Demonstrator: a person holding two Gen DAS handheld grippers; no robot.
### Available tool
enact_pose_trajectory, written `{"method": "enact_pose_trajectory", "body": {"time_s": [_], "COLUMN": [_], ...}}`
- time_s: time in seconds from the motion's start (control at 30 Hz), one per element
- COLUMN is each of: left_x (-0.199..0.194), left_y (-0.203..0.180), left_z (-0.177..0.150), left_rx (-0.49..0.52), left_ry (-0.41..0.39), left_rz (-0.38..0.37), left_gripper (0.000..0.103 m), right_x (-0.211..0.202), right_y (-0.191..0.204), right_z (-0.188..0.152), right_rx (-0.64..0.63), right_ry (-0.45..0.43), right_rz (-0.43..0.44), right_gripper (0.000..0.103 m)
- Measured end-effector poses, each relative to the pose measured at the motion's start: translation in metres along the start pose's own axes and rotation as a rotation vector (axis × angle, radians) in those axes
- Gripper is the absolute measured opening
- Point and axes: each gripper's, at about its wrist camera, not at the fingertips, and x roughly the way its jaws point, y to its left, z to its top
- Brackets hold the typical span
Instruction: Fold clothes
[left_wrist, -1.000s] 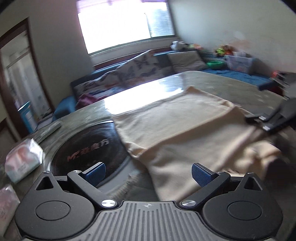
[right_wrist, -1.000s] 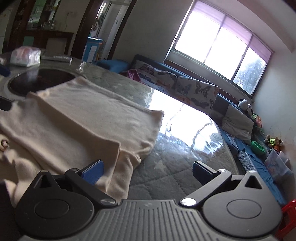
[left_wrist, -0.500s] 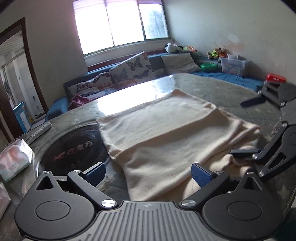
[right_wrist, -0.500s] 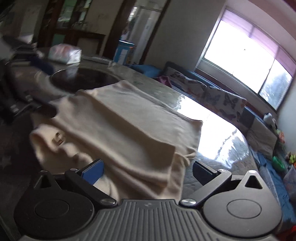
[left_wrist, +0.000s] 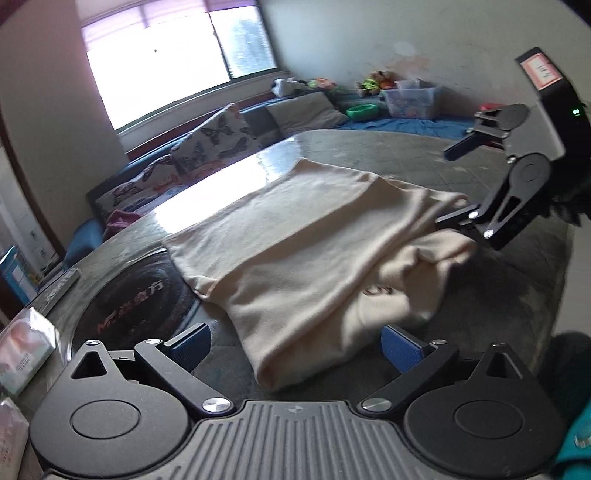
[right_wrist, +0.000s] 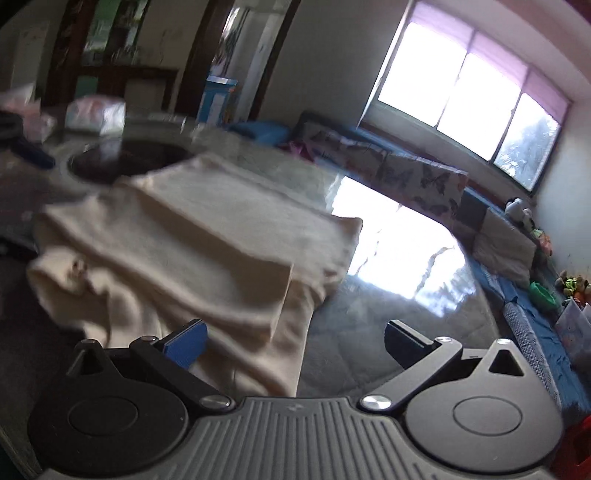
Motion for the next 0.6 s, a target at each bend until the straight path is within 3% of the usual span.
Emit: {"method": "enact_pose_trajectory", "body": {"time_s": [0.17,0.3,0.47,0.6], "left_x": [0.002,0.01,0.012,0.015], "left_y": [-0.017,-0.028,-0.039,-0.04], "left_z": [-0.003,0.0,0.0,0.001], "left_rx": [0.097,0.132,0.195,0.2], "left_ry": [-0.013,-0.04,-0.09,-0.113], "left_rz": [-0.051,-0.073,-0.094,-0.129], "left_gripper": [0.096,0.087,0.07,0.047], "right_x": [-0.014,-0.014,-0.007,-0.019], "right_y": [0.011,0.007,0.017,0.01], "right_z": [-0.007,0.0,-0.005,-0.004], "right_rx": [-0.084,-0.038,-0.064,-0.043], "right_ry": [-0.022,-0.052,-0.042,-0.032], "right_rz": [0.016,0.004,0.016,0.064], "right_gripper": [0.103,0.103,0.103,0.103]}}
